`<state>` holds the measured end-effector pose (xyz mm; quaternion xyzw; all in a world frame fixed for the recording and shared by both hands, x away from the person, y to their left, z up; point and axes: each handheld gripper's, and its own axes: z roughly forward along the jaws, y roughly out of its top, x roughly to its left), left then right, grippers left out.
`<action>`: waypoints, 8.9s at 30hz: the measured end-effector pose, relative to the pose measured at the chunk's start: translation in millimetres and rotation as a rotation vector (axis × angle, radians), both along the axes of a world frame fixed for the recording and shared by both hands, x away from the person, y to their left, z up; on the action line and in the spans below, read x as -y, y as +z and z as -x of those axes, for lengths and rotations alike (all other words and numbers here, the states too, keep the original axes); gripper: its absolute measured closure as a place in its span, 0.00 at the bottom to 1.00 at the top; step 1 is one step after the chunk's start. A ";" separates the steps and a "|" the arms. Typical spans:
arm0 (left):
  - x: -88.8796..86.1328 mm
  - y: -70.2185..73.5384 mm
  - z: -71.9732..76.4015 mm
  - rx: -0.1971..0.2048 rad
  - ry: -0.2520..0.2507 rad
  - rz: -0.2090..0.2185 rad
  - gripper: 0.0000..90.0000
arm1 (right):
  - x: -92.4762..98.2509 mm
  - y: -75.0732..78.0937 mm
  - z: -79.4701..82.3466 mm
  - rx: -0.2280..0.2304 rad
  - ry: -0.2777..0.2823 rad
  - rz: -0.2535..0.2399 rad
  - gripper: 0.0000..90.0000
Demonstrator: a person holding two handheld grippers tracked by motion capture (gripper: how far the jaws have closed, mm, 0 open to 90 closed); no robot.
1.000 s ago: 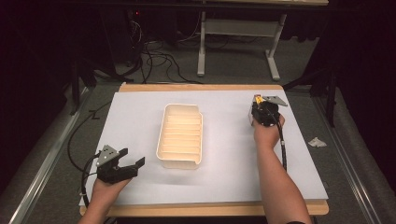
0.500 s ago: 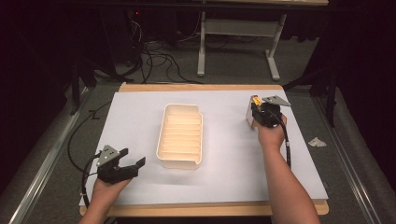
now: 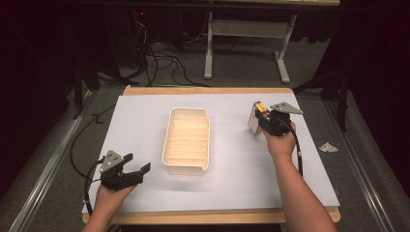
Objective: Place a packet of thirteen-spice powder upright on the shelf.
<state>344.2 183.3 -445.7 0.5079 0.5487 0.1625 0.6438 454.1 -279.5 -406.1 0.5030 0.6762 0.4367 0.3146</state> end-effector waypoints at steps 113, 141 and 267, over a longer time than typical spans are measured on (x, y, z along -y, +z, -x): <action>-12.5 2.6 3.7 0.006 0.024 0.016 0.19 | -161.2 39.2 60.5 0.081 0.934 -0.116 0.76; -12.0 3.0 4.5 0.010 0.019 0.017 0.19 | -175.8 23.4 58.7 0.047 1.011 -0.079 0.75; -5.2 -0.2 3.8 -0.021 -0.010 0.024 0.20 | -39.7 -2.0 81.3 0.043 0.405 0.013 0.20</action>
